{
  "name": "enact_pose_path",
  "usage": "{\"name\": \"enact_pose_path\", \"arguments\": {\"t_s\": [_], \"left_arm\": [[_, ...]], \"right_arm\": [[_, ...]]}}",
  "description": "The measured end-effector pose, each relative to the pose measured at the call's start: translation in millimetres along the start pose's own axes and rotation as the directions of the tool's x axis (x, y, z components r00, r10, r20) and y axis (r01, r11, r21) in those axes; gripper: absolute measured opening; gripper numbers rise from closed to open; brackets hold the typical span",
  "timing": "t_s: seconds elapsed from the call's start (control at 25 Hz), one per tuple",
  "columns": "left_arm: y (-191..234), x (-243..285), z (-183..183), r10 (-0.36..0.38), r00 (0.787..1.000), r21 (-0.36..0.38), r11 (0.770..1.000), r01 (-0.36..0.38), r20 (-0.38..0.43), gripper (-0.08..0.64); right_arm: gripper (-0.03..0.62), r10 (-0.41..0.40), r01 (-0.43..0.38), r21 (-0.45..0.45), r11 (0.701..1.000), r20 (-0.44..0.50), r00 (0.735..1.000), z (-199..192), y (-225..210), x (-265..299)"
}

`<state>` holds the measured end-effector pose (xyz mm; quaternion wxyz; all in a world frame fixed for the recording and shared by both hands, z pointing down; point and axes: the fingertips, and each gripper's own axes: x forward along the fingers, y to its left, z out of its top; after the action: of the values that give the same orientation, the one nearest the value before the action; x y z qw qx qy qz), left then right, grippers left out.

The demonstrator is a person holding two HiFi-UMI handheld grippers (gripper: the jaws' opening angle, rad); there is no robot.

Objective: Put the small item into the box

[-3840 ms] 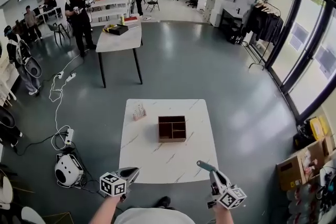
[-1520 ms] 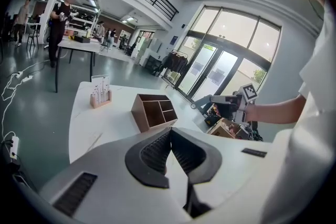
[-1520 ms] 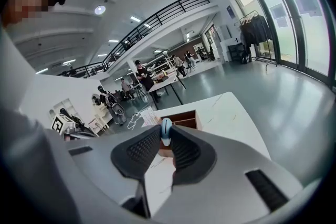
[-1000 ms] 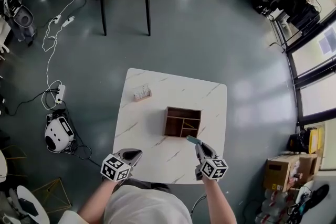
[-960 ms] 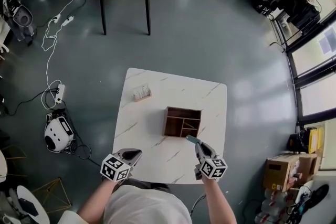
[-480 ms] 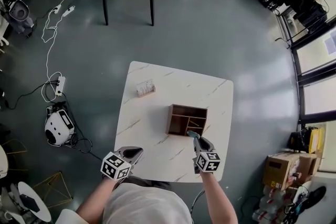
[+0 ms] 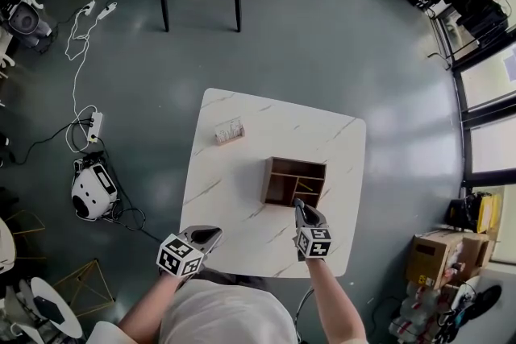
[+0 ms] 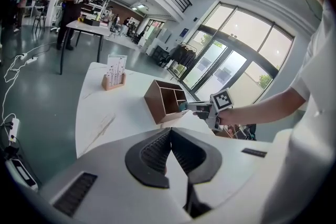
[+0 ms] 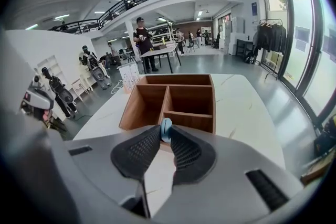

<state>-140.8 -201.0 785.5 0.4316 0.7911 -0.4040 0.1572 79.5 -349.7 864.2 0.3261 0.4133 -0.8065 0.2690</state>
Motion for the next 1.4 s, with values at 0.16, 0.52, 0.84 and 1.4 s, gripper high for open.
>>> {"name": "enact_pose_path", "arguments": {"t_s": [0.16, 0.52, 0.84, 1.4], "left_arm": [[5.6, 0.2, -3.1, 0.000, 1.000, -0.007, 1.000, 0.000, 0.000, 0.014], [5.4, 1.3, -10.1, -0.004, 1.000, -0.024, 1.000, 0.004, 0.007, 0.014], [-6.0, 6.0, -8.8, -0.019, 1.000, -0.012, 1.000, 0.019, 0.020, 0.014], [-60.6, 8.6, -6.6, 0.071, 0.992, 0.019, 0.997, -0.074, 0.109, 0.014]], "right_arm": [[0.077, 0.007, -0.008, -0.013, 1.000, -0.023, 1.000, -5.5, 4.0, 5.1], [0.112, 0.032, -0.034, -0.047, 0.998, -0.055, 0.998, -7.7, 9.0, 2.3], [0.112, 0.038, -0.039, -0.063, 0.997, -0.016, 0.999, 8.2, 9.6, -26.4], [0.059, 0.127, -0.118, -0.077, 0.990, 0.120, 0.985, 18.1, 5.5, -100.3]]}}
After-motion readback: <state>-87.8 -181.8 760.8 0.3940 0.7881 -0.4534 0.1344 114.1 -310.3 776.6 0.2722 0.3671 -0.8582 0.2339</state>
